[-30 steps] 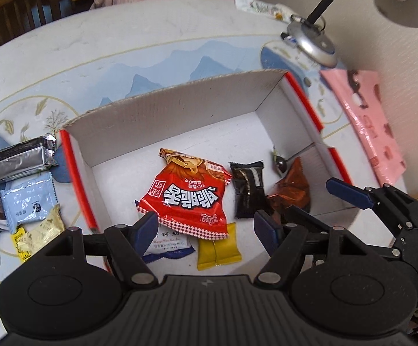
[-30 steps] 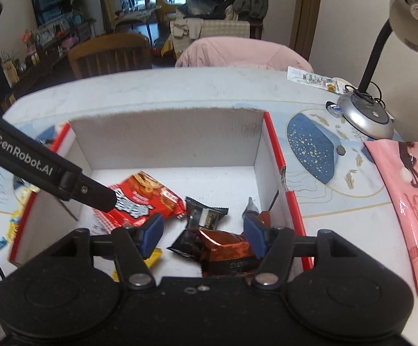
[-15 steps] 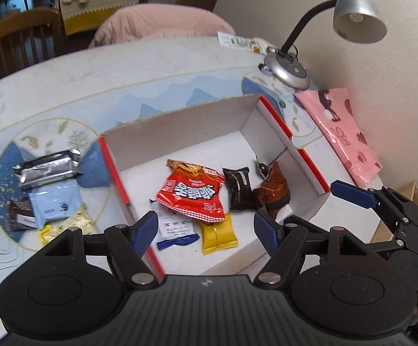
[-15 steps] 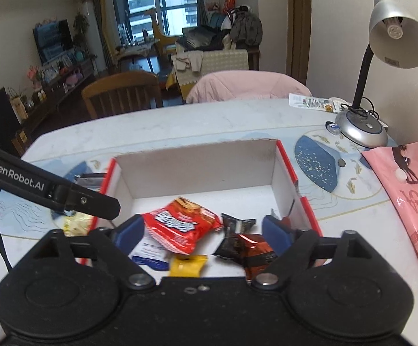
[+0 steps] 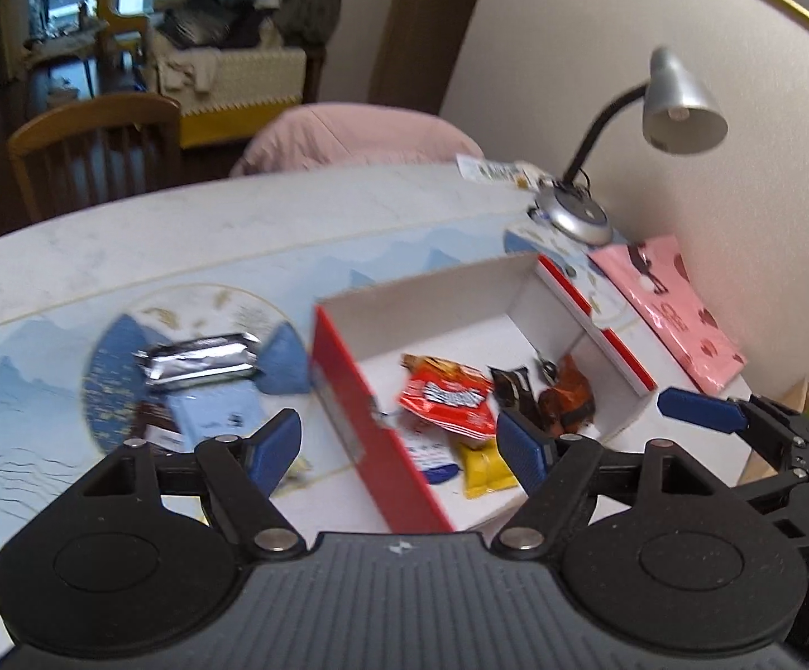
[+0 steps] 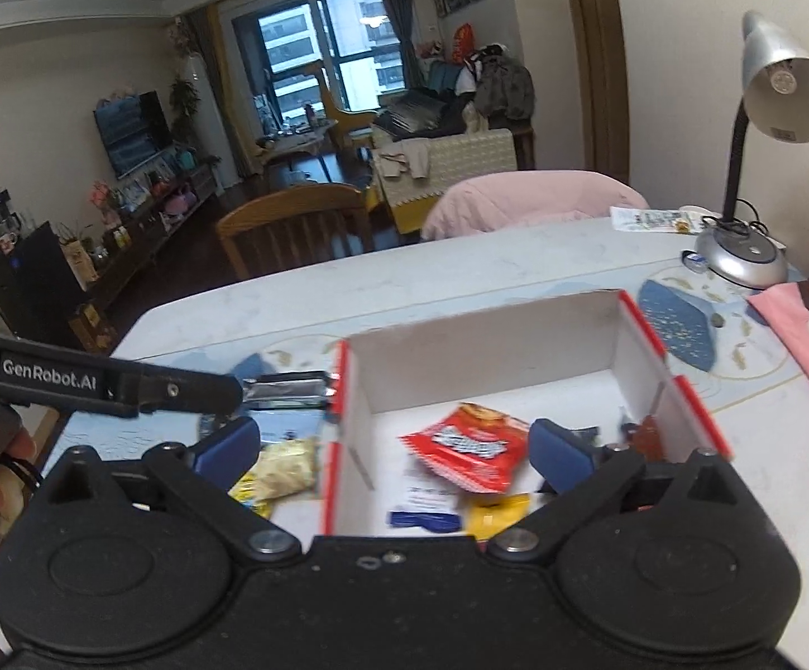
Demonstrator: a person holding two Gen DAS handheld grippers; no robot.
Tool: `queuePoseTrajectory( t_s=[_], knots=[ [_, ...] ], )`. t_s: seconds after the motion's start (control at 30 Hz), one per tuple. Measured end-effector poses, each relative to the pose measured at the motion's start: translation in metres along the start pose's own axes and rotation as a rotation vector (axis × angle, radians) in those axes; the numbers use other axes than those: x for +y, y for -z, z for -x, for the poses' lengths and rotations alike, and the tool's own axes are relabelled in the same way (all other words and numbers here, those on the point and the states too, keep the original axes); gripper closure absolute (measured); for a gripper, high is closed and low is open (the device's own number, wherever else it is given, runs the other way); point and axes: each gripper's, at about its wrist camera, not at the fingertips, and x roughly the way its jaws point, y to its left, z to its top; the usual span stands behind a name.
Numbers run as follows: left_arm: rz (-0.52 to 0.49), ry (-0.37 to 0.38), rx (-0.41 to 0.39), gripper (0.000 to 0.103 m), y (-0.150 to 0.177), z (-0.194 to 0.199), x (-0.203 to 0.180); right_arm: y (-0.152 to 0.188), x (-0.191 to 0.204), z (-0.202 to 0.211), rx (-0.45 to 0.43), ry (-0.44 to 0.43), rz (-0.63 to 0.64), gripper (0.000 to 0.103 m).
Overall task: Organize snacks
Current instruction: 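Withdraw both tools from the box toward the remaining snacks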
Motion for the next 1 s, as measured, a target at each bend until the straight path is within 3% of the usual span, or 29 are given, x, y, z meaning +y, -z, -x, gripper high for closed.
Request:
queuePoseTrajectory(
  t_s=[0.3, 0.6, 1.0],
  knots=[
    [0.033, -0.043, -0.076, 0.019, 0.018, 0.035, 0.052, 0.010, 0.052, -0.014, 0.020, -0.048, 0.020, 0.000],
    [0.101, -0.104, -0.029, 0.019, 0.048, 0.031, 0.114, 0.021, 0.094, -0.046, 0.101, -0.087, 0.070, 0.000],
    [-0.010, -0.078, 0.024, 0.019, 0.080, 0.017, 0.140, 0.024, 0.121, -0.105, 0.199, -0.058, 0.154, 0.001]
  ],
)
